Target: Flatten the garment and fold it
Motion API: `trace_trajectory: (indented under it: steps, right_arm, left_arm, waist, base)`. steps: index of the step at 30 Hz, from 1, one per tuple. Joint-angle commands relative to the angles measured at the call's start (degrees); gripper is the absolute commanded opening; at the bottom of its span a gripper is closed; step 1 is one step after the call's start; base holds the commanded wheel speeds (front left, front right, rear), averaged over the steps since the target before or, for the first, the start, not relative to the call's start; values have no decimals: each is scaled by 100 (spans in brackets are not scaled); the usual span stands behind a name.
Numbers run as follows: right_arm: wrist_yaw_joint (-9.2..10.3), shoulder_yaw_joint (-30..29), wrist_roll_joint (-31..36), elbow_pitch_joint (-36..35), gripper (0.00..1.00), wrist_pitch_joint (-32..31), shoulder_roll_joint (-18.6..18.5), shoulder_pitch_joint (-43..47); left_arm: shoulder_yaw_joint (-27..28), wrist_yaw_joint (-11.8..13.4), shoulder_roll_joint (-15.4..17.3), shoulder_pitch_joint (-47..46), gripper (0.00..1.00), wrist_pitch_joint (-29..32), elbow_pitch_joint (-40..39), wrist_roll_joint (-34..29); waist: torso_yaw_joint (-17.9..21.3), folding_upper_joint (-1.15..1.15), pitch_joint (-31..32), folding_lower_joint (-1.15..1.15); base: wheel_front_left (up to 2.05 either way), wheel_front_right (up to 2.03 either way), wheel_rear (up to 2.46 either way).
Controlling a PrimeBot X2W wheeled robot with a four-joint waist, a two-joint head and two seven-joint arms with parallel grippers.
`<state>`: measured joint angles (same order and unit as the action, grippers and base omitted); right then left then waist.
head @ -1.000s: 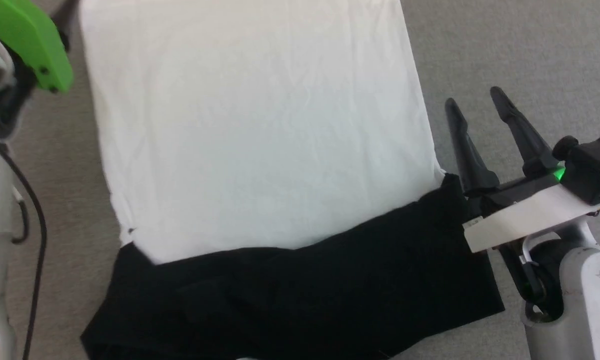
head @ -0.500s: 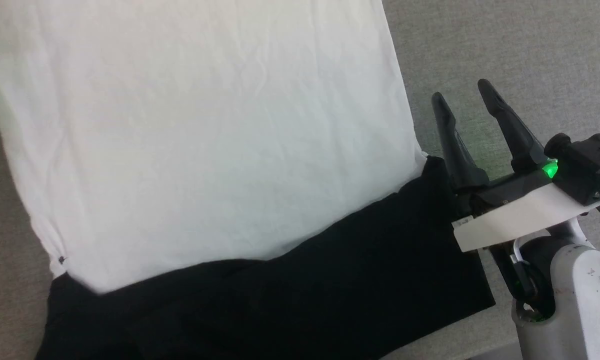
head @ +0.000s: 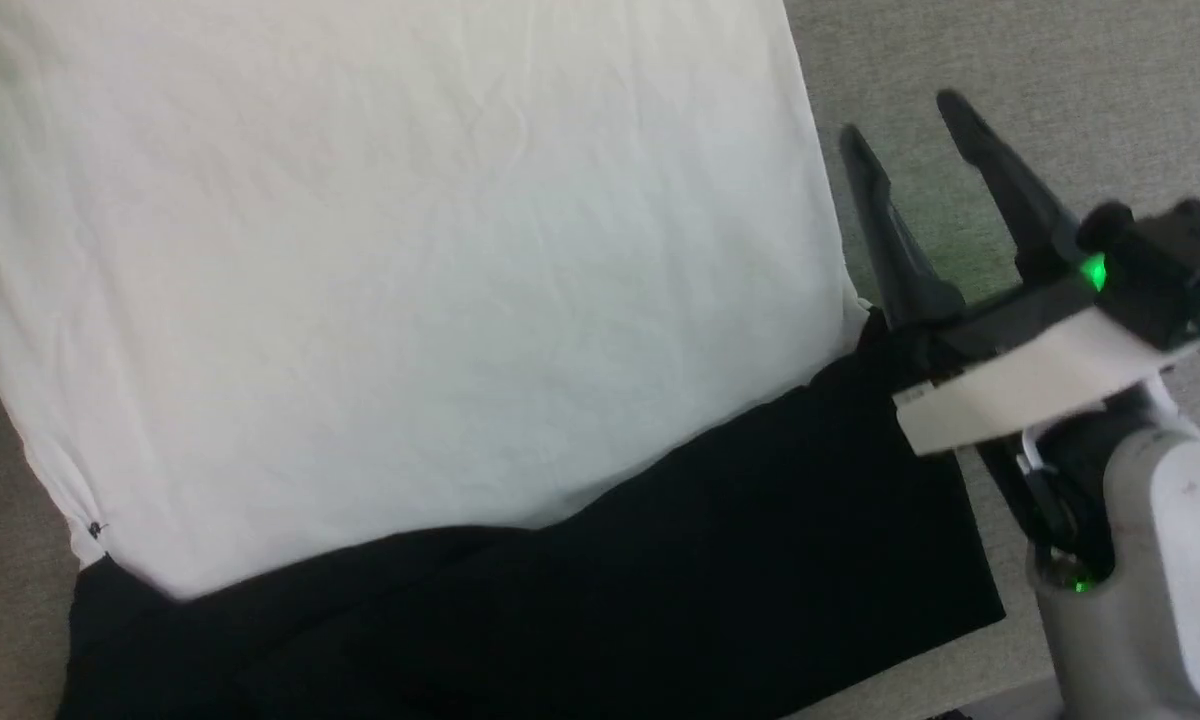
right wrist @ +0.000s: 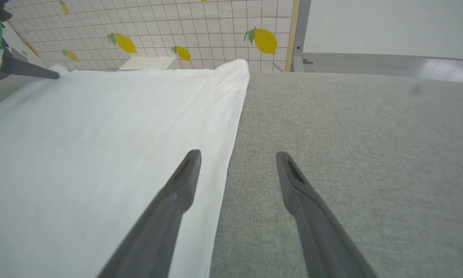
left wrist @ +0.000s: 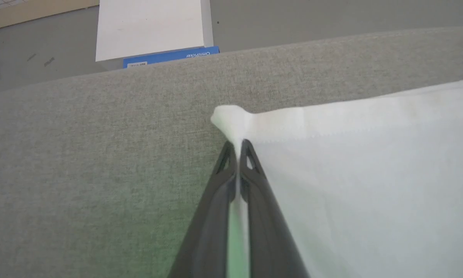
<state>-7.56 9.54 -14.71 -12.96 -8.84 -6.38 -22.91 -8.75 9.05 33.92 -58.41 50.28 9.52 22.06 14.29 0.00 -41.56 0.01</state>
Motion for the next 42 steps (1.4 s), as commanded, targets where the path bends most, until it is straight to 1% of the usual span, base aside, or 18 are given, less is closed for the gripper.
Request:
trace_trajectory:
  steps: [1, 5, 7, 9, 12, 15, 18, 21, 24, 27, 32, 33, 34, 35, 36, 37, 40, 42]
  right_arm:
    - [8, 76, -34, 22, 100, -65, -56, -283]
    - [8, 300, -51, 331, 100, -414, -305, -1265]
    - [8, 338, -81, 674, 100, -632, -365, -1934]
    - [8, 326, -146, 1157, 100, -884, -348, -2649]
    - [8, 258, -269, 2084, 100, -1284, -202, -3666]
    - [8, -41, -400, 3022, 100, -1609, -3, -4467]
    - [8, -227, -143, 3858, 100, -1837, 36, -5130]
    - [8, -342, 301, 4477, 100, -2105, 9, -5546]
    - [8, -607, 748, 5048, 100, -2521, 12, -5826]
    - [8, -960, 1138, 5390, 100, -2957, 68, -6011]
    - [8, -1283, 1595, 5676, 100, -3614, 145, -6156]
    - [8, -1341, 1663, 5713, 94, -3778, 158, -6170]
    - [8, -1376, 1720, 5737, 49, -3910, 166, -6179]
    - [8, -1397, 1797, 5758, 32, -4073, 171, -6190]
    - [8, -1393, 1860, 5764, 11, -4195, 173, -6195]
    - [8, -1385, 1918, 5741, 0, -4303, 175, -6200]
    - [8, -1354, 1983, 5589, 0, -4359, 185, -6202]
    - [8, -1320, 1988, 5427, 0, -4207, 185, -6204]
  left_arm:
    - [-24, -45, 24, -140, 0, -99, 32, -94]
    - [-127, -140, -74, -207, 0, -232, 125, -64]
    - [-175, -166, -148, -240, 0, -269, 157, -36]
    - [-257, -215, -235, -268, 0, -283, 190, -8]
    - [-381, -307, -413, -333, 0, -352, 222, 62]
    - [-508, -420, -560, -452, 0, -465, 196, 93]
    - [-683, -552, -726, -586, 0, -606, 187, 86]
    - [-812, -659, -881, -730, 0, -735, 196, 98]
    - [-917, -739, -1004, -845, 0, -868, 274, 97]
    - [-996, -792, -1084, -927, 0, -956, 384, 92]
    - [-1046, -834, -1132, -963, 0, -1087, 550, 106]
    - [-1050, -838, -1132, -969, 0, -1112, 579, 108]
    - [-1053, -842, -1132, -974, 0, -1128, 605, 110]
    - [-1055, -846, -1133, -985, 0, -1146, 640, 116]
    - [-1057, -850, -1131, -996, 0, -1159, 665, 117]
    - [-1061, -849, -1130, -1010, 0, -1176, 687, 114]
    - [-1067, -850, -1122, -1055, 0, -1250, 734, 100]
    - [-1060, -846, -1089, -1113, 0, -1410, 753, 42]
  waist:
    - [-30, 0, -34, -1]
    - [-143, 0, -82, -1]
    - [-232, 0, -89, -1]
    - [-362, 0, -97, -1]
    - [-588, 0, -97, -1]
    - [-811, 0, -142, -1]
    - [-1070, 0, -192, -1]
    - [-1274, 0, -272, -1]
    - [-1426, 0, -321, -1]
    - [-1521, 0, -358, -1]
    - [-1553, 0, -406, -1]
    - [-1546, 0, -419, -1]
    - [-1539, 0, -427, -1]
    - [-1529, 0, -435, -1]
    - [-1519, 0, -441, -1]
    - [-1505, 0, -449, -1]
    - [-1469, 0, -463, -1]
    - [-1444, 0, -470, -1]
  base:
    - [0, 0, 0]
    - [0, 0, 0]
    - [0, 0, 0]
    - [0, 0, 0]
    - [0, 0, 0]
    - [0, 0, 0]
    - [0, 0, 0]
    - [0, 0, 0]
    - [0, 0, 0]
    - [0, 0, 0]
    - [0, 0, 0]
    - [0, 0, 0]
    - [0, 0, 0]
    - [0, 0, 0]
    - [0, 0, 0]
    - [0, 0, 0]
    - [0, 0, 0]
    - [0, 0, 0]
